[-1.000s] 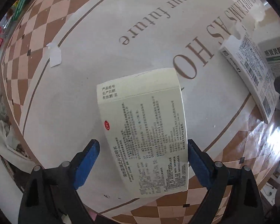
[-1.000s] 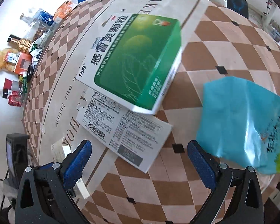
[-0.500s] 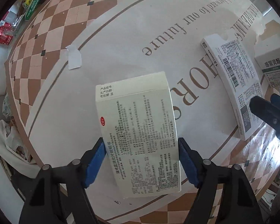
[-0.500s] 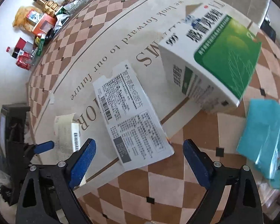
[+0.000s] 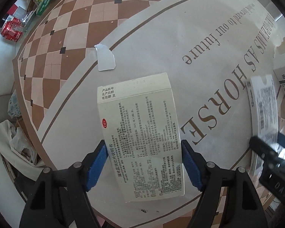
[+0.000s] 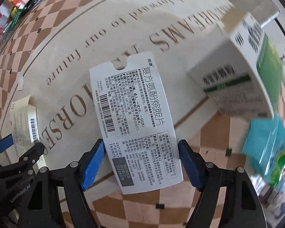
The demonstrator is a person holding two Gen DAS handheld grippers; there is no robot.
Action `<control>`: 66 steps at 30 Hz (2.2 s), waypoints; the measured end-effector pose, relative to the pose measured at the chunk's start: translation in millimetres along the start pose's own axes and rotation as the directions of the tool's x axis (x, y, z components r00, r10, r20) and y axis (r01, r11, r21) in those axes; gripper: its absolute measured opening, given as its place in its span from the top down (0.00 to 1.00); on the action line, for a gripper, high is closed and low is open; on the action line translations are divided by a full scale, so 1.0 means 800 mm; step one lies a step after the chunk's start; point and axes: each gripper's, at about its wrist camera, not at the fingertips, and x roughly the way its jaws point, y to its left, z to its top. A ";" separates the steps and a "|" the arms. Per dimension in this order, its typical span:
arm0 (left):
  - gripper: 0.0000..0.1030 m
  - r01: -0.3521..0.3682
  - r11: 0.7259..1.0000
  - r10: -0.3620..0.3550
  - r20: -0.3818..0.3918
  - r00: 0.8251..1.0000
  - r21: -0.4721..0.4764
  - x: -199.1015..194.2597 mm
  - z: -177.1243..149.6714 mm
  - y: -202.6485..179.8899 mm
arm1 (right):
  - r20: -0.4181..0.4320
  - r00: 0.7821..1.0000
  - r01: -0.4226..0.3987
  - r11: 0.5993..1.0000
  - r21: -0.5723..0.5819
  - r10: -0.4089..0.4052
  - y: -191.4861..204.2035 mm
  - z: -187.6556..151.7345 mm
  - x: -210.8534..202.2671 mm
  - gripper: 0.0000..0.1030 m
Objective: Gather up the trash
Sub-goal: 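Carry the medicine box and leaflet to the bin and open both grippers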
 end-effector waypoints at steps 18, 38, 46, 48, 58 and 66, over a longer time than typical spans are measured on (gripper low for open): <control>0.29 -0.020 0.999 0.014 0.114 0.993 0.048 -0.038 -0.008 -0.006 | 0.036 0.999 -0.012 0.993 0.119 0.008 0.000 -0.022 0.032 0.24; 0.29 0.040 0.978 -0.113 0.362 0.925 0.204 -0.130 -0.248 0.144 | 0.335 0.942 -0.085 0.967 0.239 0.000 0.098 -0.278 -0.101 0.24; 0.28 0.086 0.970 -0.137 0.220 0.966 0.225 -0.047 -0.322 0.194 | 0.235 0.971 -0.097 0.958 0.268 0.032 0.206 -0.445 -0.098 0.24; 0.28 0.104 0.972 -0.141 0.168 0.976 0.212 -0.013 -0.330 0.200 | 0.181 0.983 -0.089 0.960 0.265 0.041 0.221 -0.470 -0.065 0.24; 0.28 0.168 0.973 -0.162 -0.045 0.986 0.162 0.211 -0.314 0.175 | -0.052 0.994 -0.073 0.937 0.341 0.096 0.221 -0.539 0.166 0.24; 0.28 0.345 0.935 -0.314 -0.270 0.910 0.077 0.402 -0.271 0.133 | -0.126 0.982 -0.077 0.916 0.395 0.137 0.191 -0.528 0.367 0.24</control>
